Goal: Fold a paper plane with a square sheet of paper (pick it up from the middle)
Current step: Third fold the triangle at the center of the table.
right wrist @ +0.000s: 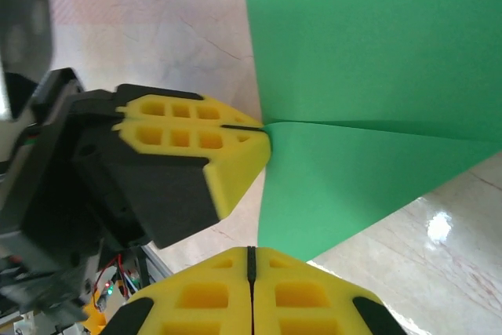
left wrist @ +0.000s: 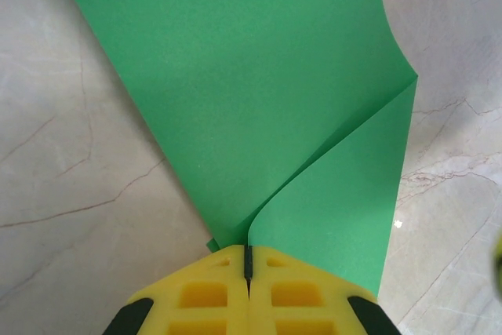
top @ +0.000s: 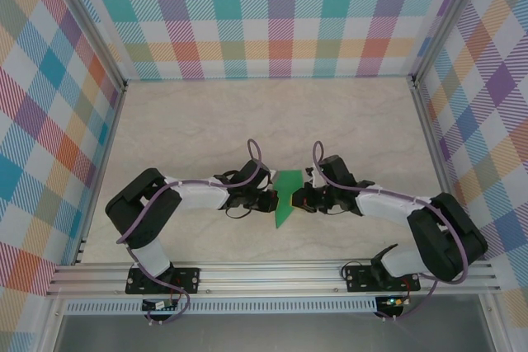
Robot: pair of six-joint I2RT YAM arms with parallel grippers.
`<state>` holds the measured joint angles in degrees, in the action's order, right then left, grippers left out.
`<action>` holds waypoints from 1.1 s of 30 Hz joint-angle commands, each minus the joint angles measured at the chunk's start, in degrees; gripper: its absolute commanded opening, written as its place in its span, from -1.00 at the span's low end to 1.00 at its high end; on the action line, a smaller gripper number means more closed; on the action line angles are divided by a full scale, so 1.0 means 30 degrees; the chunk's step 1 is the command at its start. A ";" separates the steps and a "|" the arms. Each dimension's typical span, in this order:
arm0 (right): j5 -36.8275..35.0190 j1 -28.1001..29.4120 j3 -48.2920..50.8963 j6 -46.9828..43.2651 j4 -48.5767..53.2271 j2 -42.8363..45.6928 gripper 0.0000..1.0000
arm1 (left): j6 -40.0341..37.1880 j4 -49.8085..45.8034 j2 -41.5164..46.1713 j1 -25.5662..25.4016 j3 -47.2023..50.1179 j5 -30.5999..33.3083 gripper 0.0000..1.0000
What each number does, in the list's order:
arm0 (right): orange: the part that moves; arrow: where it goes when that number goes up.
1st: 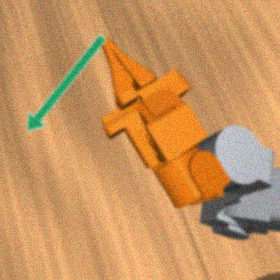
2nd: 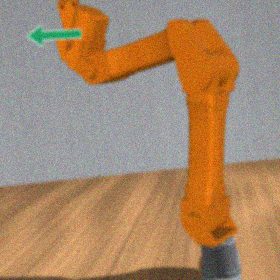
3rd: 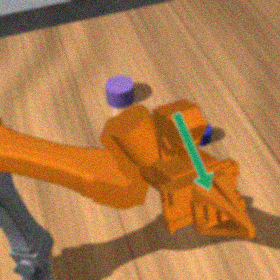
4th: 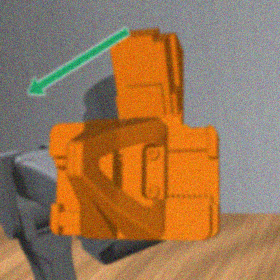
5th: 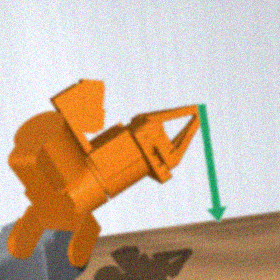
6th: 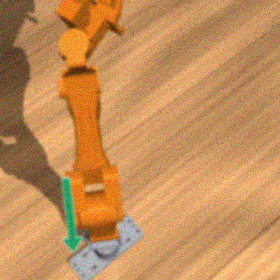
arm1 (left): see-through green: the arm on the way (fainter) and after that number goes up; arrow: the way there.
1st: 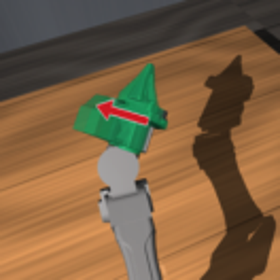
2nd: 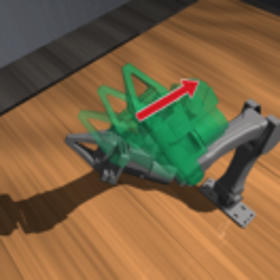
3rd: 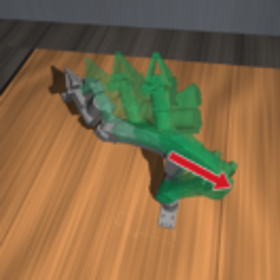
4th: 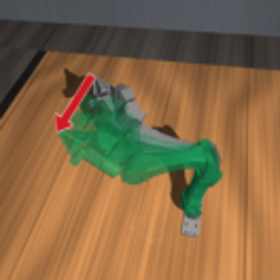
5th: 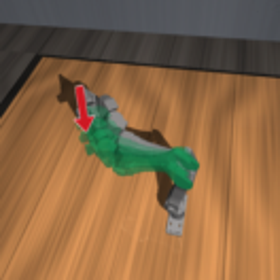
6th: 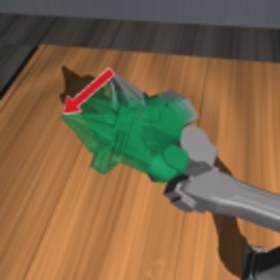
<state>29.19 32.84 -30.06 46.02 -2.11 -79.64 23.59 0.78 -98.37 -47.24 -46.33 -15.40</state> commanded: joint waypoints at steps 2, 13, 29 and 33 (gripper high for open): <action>-0.0146 0.0376 -0.0624 0.0590 -0.1477 -0.1549 -0.89 | 0.0177 -0.2479 -0.0170 -0.0286 0.0366 0.0401 -1.00; -0.0955 0.0421 -0.0779 0.0373 -0.1679 -0.4086 -0.94 | 0.0219 -0.3226 0.1463 -0.0323 0.0103 0.1192 -0.75; -0.1271 0.0428 -0.0769 0.0480 -0.1551 -0.4128 -0.95 | 0.2619 -0.0660 0.3120 -0.0387 0.0781 0.0064 -0.75; -0.1324 0.0421 -0.0708 0.0447 -0.1493 -0.4105 -0.94 | 0.2816 0.0378 0.1668 -0.0369 0.0403 -0.0544 -0.82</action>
<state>27.49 33.87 -31.59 47.55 -7.42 -91.15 30.85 -1.28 -91.13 -47.94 -44.71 -14.39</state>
